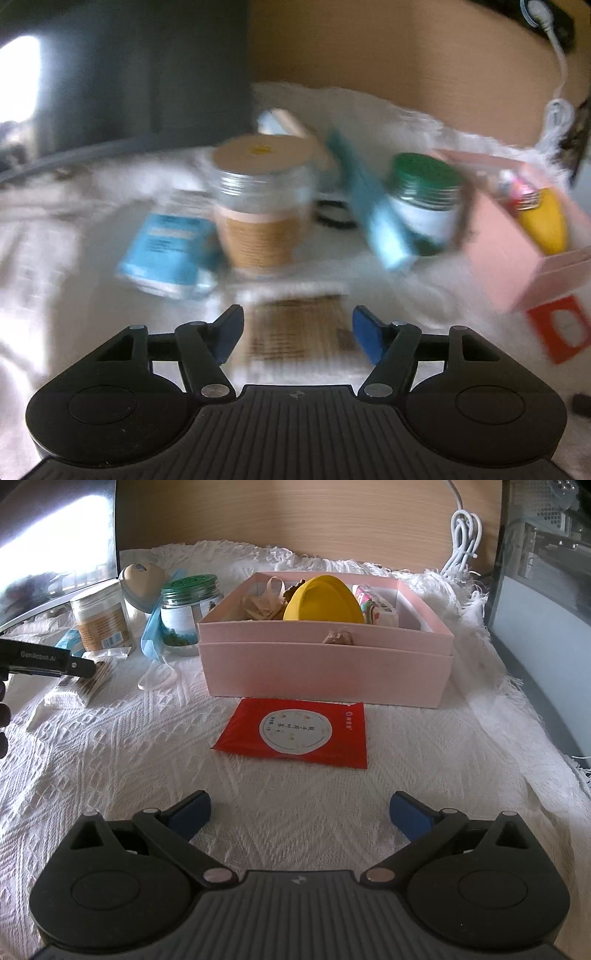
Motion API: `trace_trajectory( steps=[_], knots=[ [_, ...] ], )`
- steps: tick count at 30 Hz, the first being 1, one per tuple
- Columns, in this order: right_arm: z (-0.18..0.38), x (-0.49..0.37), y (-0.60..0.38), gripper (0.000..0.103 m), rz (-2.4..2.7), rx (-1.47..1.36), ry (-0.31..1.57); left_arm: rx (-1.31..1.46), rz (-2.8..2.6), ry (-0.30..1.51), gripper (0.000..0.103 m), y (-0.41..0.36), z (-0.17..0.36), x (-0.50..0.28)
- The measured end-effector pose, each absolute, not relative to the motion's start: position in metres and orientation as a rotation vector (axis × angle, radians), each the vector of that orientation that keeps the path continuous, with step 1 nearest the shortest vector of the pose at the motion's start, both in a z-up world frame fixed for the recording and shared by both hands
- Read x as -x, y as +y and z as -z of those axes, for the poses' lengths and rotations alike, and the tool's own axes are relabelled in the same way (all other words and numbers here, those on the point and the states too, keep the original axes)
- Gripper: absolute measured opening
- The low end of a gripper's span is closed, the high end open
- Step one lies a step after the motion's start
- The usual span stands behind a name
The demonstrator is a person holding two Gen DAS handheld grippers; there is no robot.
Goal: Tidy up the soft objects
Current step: 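Grasp the cotton swab pack with the left gripper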
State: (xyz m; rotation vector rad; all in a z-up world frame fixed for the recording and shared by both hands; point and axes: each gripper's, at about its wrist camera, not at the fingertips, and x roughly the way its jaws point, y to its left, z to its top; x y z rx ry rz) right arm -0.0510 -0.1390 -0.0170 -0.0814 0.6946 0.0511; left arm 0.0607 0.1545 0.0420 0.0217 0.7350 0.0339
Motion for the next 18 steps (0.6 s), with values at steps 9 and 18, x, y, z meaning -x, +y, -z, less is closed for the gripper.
trace_trajectory(
  steps=[9,18],
  knots=[
    [0.017,0.05,-0.14,0.103,-0.061,0.086,0.697,0.17,0.085,0.781,0.072,0.17,-0.034,-0.081],
    [0.017,0.048,-0.138,0.103,-0.059,0.092,0.706,0.017,0.071,0.756,0.079,0.137,-0.027,-0.088]
  ],
)
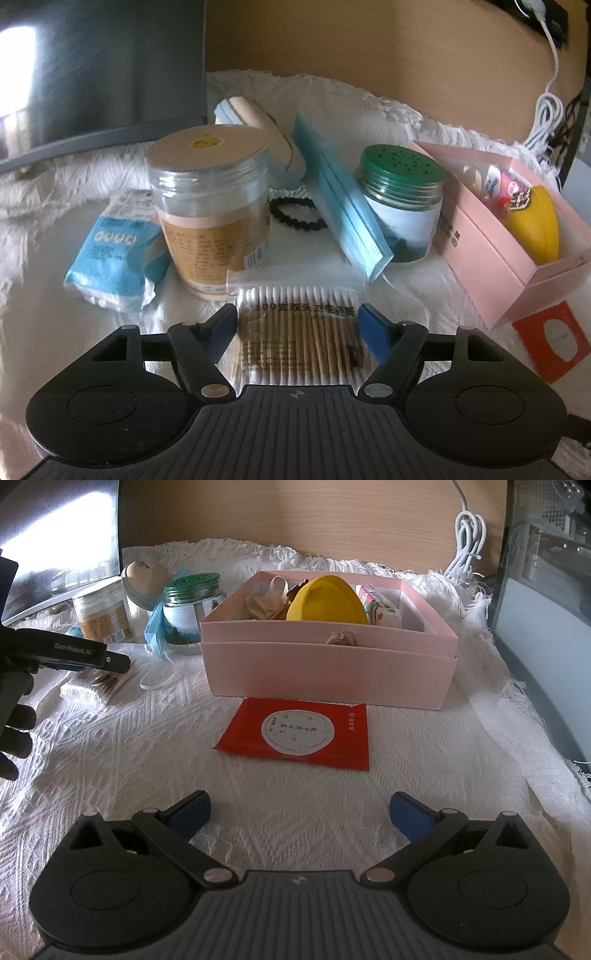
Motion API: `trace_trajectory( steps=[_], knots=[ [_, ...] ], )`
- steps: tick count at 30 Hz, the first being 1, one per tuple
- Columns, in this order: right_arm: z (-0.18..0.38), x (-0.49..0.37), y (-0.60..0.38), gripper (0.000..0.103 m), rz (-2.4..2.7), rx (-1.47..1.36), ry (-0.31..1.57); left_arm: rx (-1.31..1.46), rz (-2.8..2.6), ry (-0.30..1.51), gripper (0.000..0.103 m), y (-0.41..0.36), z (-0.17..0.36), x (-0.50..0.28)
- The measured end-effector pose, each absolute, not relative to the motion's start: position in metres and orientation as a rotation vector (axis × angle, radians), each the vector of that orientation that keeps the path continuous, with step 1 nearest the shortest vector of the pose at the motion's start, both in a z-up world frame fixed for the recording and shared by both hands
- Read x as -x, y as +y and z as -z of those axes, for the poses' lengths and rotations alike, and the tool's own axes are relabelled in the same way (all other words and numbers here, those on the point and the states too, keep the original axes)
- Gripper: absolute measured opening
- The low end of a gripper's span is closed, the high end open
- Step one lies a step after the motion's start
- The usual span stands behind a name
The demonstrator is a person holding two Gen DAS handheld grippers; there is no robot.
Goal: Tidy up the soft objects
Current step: 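Grasp the cotton swab pack with the left gripper, then grasp the red sachet with the right gripper while the left gripper lifts the cotton swabs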
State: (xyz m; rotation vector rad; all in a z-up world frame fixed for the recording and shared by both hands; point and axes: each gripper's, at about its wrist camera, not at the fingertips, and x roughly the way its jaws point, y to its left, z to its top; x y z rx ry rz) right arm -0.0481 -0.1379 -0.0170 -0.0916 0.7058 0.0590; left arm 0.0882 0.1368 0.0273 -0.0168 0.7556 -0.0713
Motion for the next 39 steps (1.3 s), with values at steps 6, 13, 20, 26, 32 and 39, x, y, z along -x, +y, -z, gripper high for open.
trace_trajectory(
  steps=[6,13,20,26,32,39],
  knots=[
    [-0.007,0.039,-0.141,0.102,-0.111,0.097,0.757,0.118,0.03,0.8,0.089,0.148,-0.023,-0.096],
    [-0.019,-0.019,-0.17,0.101,-0.111,-0.124,0.807,0.109,0.112,0.813,0.082,0.142,-0.023,-0.08],
    [-0.012,0.0,-0.129,0.099,-0.295,-0.187,0.904,0.143,0.128,0.837,0.079,0.153,-0.028,-0.051],
    [-0.031,0.038,-0.088,0.098,-0.445,0.178,0.783,0.192,0.138,0.864,0.078,0.167,-0.031,-0.03],
    [-0.024,-0.014,-0.086,0.098,-0.313,0.12,0.874,0.198,0.112,0.879,0.078,0.165,-0.037,-0.017],
    [0.004,-0.025,-0.038,0.095,-0.075,0.054,0.912,0.215,0.112,0.868,0.078,0.175,-0.044,-0.005]
  ],
)
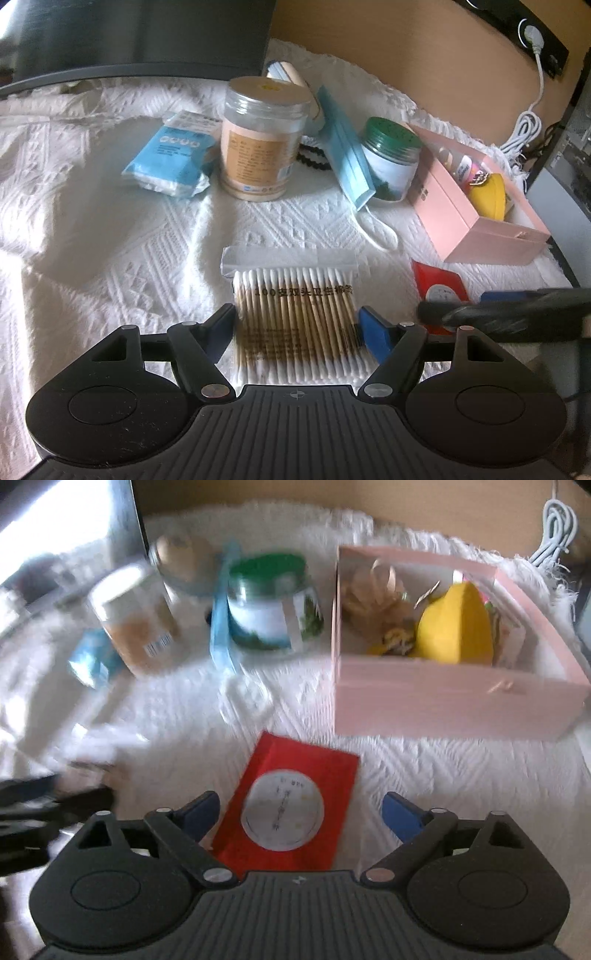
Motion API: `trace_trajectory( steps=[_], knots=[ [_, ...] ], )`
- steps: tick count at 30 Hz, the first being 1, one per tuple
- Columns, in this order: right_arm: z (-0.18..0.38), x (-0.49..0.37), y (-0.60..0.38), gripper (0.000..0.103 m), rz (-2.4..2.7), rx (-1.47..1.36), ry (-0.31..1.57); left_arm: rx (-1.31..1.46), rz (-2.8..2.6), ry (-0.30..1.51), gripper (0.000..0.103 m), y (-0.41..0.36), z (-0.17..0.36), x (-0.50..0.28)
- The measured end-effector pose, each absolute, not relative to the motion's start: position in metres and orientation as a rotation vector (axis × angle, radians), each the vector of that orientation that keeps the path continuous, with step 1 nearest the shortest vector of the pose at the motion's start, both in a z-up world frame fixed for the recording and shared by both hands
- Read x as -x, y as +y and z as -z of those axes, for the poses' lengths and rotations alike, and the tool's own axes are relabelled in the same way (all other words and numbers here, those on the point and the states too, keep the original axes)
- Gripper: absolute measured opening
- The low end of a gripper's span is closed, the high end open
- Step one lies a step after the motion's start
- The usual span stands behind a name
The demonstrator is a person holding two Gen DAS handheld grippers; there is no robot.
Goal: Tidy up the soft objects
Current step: 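Grasp the red sachet with the right gripper while the left gripper lifts the cotton swabs, then drop the cotton swabs into the pink box with the left gripper while the right drops the sachet in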
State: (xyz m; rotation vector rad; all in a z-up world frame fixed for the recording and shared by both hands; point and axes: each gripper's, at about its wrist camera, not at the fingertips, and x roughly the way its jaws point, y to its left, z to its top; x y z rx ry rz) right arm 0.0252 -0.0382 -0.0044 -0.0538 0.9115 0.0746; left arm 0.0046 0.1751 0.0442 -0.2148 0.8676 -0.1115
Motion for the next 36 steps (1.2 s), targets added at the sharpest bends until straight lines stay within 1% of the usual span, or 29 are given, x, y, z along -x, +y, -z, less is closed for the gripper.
trace_trajectory(
  steps=[3,5,6,8,9,10,11,14,21,24,29,36],
  knots=[
    [0.009,-0.019,-0.029,0.091,-0.073,0.107,0.857,0.225,0.123,0.861,0.077,0.181,-0.046,0.001],
    [0.01,-0.014,-0.027,0.086,-0.095,0.14,0.826,0.233,0.141,0.863,0.078,0.183,-0.044,0.004],
    [0.009,-0.012,-0.026,0.082,-0.109,0.151,0.824,0.231,0.151,0.872,0.078,0.183,-0.043,0.004],
    [0.004,-0.009,-0.025,0.067,-0.139,0.161,0.843,0.225,0.173,0.889,0.077,0.182,-0.042,0.004],
    [0.001,-0.009,-0.026,0.063,-0.143,0.167,0.849,0.224,0.185,0.889,0.077,0.181,-0.043,0.005],
    [-0.003,-0.006,-0.025,0.056,-0.149,0.168,0.853,0.22,0.198,0.886,0.077,0.179,-0.045,0.006],
    [-0.007,-0.003,-0.029,0.055,-0.156,0.163,0.864,0.215,0.215,0.881,0.077,0.177,-0.048,0.007],
    [-0.023,0.009,-0.041,0.053,-0.148,0.139,0.853,0.189,0.278,0.87,0.077,0.166,-0.058,0.008],
    [-0.075,0.058,-0.093,0.053,-0.078,0.082,0.741,0.139,0.509,0.894,0.077,0.125,-0.071,0.008],
    [-0.086,0.075,-0.112,0.053,-0.015,0.076,0.691,0.096,0.592,0.895,0.077,0.101,-0.078,0.006],
    [-0.089,0.093,-0.141,0.053,0.076,0.049,0.654,0.07,0.64,0.835,0.077,0.072,-0.103,-0.012],
    [-0.084,0.11,-0.17,0.053,0.134,-0.001,0.654,0.113,0.571,0.732,0.077,0.046,-0.143,-0.07]
  ],
)
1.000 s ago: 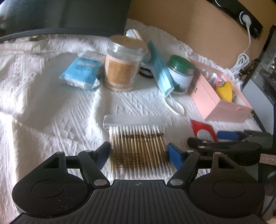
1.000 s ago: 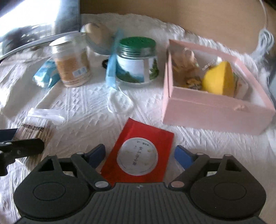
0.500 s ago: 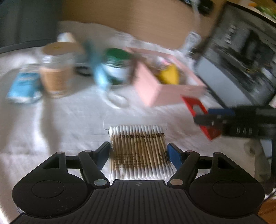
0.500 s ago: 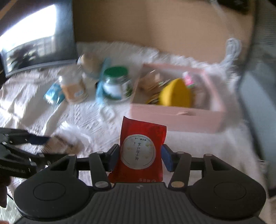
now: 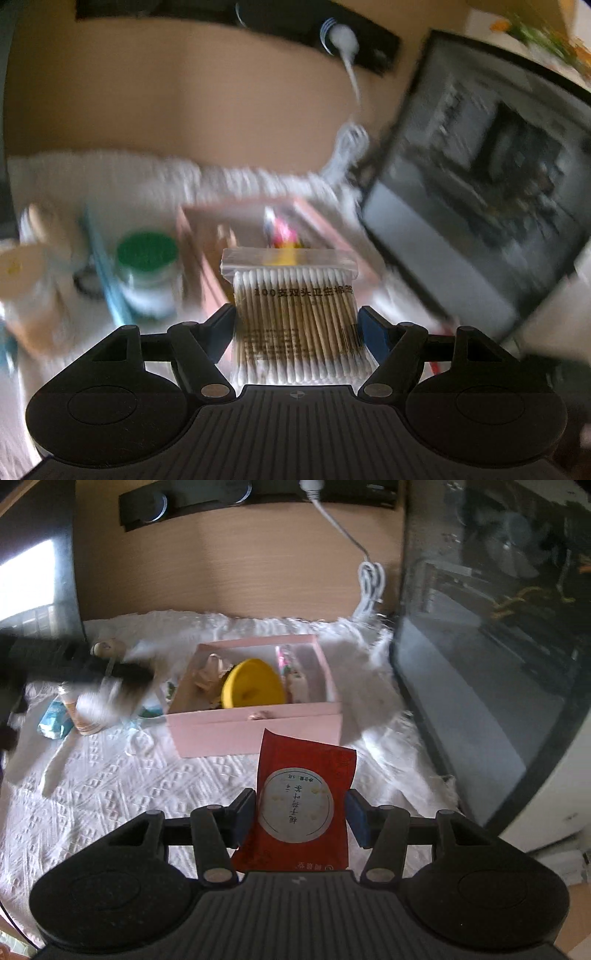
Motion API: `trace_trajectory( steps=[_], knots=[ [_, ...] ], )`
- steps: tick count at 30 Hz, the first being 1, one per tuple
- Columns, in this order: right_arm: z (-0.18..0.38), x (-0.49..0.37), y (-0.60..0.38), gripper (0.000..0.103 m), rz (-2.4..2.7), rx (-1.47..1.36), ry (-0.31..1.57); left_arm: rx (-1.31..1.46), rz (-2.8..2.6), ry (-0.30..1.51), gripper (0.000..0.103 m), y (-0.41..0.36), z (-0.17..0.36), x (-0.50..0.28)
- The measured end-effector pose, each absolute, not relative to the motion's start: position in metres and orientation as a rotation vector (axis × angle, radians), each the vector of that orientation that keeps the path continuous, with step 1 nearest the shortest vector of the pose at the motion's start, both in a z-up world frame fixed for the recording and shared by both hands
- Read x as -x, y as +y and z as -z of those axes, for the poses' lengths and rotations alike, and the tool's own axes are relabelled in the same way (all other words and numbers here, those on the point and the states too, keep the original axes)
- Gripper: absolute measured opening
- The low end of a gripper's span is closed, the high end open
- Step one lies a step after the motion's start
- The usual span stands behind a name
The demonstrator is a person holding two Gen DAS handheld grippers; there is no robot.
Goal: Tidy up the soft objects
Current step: 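Drop the cotton swabs into the pink box with the left gripper while the right drops the sachet in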
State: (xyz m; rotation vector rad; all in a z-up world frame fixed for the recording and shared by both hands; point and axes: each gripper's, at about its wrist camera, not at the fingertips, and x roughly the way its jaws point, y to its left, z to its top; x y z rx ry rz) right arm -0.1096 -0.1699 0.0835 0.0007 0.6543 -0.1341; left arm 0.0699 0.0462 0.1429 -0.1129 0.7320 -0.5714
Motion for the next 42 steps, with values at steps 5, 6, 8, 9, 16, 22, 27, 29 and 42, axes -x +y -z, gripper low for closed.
trace_trajectory(
  steps=[5,6,8,9,16,22,27,29,42],
  knots=[
    [-0.078,0.106,-0.181,0.053,0.148,-0.034,0.655,0.102,0.522,0.697,0.078,0.015,-0.15,-0.118],
    [-0.077,0.105,-0.182,0.053,0.149,-0.039,0.658,0.113,0.525,0.697,0.078,0.008,-0.149,-0.129],
    [-0.075,0.103,-0.184,0.053,0.149,-0.043,0.66,0.174,0.536,0.69,0.079,-0.003,-0.144,-0.151],
    [-0.074,0.103,-0.185,0.053,0.149,-0.043,0.662,0.211,0.53,0.691,0.079,-0.008,-0.14,-0.162],
    [-0.062,0.095,-0.201,0.053,0.152,-0.038,0.7,0.108,0.449,0.893,0.086,-0.049,-0.073,-0.202],
    [-0.083,0.074,-0.219,0.053,0.112,-0.076,0.648,0.187,0.499,0.697,0.081,-0.022,-0.102,-0.177],
    [-0.123,0.037,-0.223,0.053,0.034,-0.1,0.564,0.258,0.486,0.658,0.08,0.011,-0.121,-0.155],
    [-0.135,0.016,-0.216,0.053,-0.002,-0.095,0.541,0.27,0.481,0.664,0.08,0.025,-0.122,-0.14],
    [-0.144,-0.107,-0.123,0.071,-0.131,0.039,0.634,0.323,0.199,0.775,0.08,0.153,-0.083,-0.037]
  ],
)
